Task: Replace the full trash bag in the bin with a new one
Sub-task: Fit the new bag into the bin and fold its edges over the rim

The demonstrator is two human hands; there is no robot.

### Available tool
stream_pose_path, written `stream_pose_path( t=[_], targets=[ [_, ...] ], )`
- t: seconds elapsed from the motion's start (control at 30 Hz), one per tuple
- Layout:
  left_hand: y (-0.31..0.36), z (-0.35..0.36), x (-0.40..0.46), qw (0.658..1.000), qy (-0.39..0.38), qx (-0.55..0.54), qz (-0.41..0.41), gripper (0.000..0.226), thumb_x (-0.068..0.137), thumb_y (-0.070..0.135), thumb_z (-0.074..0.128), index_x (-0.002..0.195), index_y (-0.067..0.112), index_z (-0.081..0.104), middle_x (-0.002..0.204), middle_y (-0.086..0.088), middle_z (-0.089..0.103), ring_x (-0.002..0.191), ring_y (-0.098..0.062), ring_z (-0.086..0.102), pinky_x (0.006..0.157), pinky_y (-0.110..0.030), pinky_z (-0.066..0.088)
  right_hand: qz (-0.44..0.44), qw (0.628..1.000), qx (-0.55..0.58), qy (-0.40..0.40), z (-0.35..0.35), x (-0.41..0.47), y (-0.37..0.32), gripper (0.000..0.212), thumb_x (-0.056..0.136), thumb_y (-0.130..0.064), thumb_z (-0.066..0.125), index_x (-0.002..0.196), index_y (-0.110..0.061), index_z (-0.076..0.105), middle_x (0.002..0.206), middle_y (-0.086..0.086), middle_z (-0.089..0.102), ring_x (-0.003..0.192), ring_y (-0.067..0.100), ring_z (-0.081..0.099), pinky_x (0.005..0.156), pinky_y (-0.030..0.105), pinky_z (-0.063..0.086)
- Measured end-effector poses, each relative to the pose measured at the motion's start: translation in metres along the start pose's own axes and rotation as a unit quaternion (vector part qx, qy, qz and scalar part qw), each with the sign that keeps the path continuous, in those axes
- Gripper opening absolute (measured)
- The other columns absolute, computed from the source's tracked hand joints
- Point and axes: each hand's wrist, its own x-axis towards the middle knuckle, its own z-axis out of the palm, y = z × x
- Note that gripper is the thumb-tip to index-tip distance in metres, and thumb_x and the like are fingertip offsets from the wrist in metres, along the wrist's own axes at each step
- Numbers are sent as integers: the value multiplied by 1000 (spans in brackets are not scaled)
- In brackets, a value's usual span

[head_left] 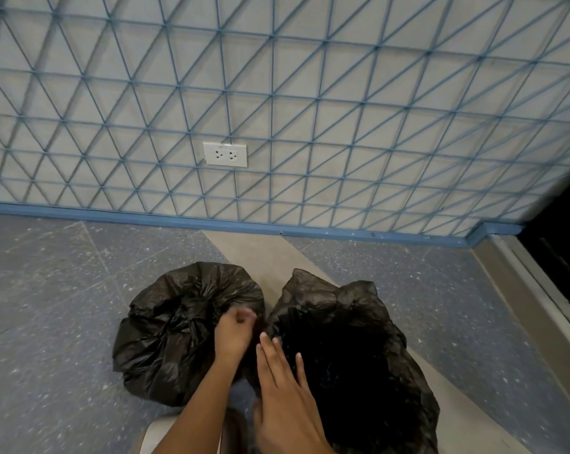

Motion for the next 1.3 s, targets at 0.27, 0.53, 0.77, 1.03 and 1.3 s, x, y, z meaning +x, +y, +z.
stream_pose_path(
  t=[0.27,0.53,0.77,1.03,1.3],
  targets=[
    [39,16,-13,965,-226,-36,125,29,100,12,36,109,14,64,109,1,66,91,15,60,88,-3,38,40,983,108,142,-33,23,29,45,82,-25,39,126,-27,51,138,-7,51,135,11,31,110,32,18],
    [18,29,-13,919,-88,315,221,36,95,38,45,127,26,52,126,2,61,116,-21,57,101,-34,42,90,994,-47,-43,-71,78,103,73,86,-50,-1,137,-22,43,139,-3,52,142,22,28,108,58,-18],
    [34,68,-34,790,43,444,422,38,80,44,38,103,34,66,93,15,70,84,-14,67,79,-38,54,272,904,98,-313,-97,146,167,76,91,-62,32,140,-5,40,147,16,40,134,31,40,110,41,30],
    [20,89,-32,762,99,484,418,26,86,43,42,107,37,56,88,11,61,77,-19,58,72,-38,35,220,894,246,-303,-39,138,199,23,86,-7,59,65,-17,64,61,-5,64,60,6,58,71,26,45],
    [19,93,-30,761,109,481,421,28,90,44,38,110,35,54,93,8,62,79,-23,58,76,-42,40,319,763,395,-401,-80,95,242,59,92,-63,26,93,-17,62,68,-3,69,62,13,59,61,24,48]
  ],
)
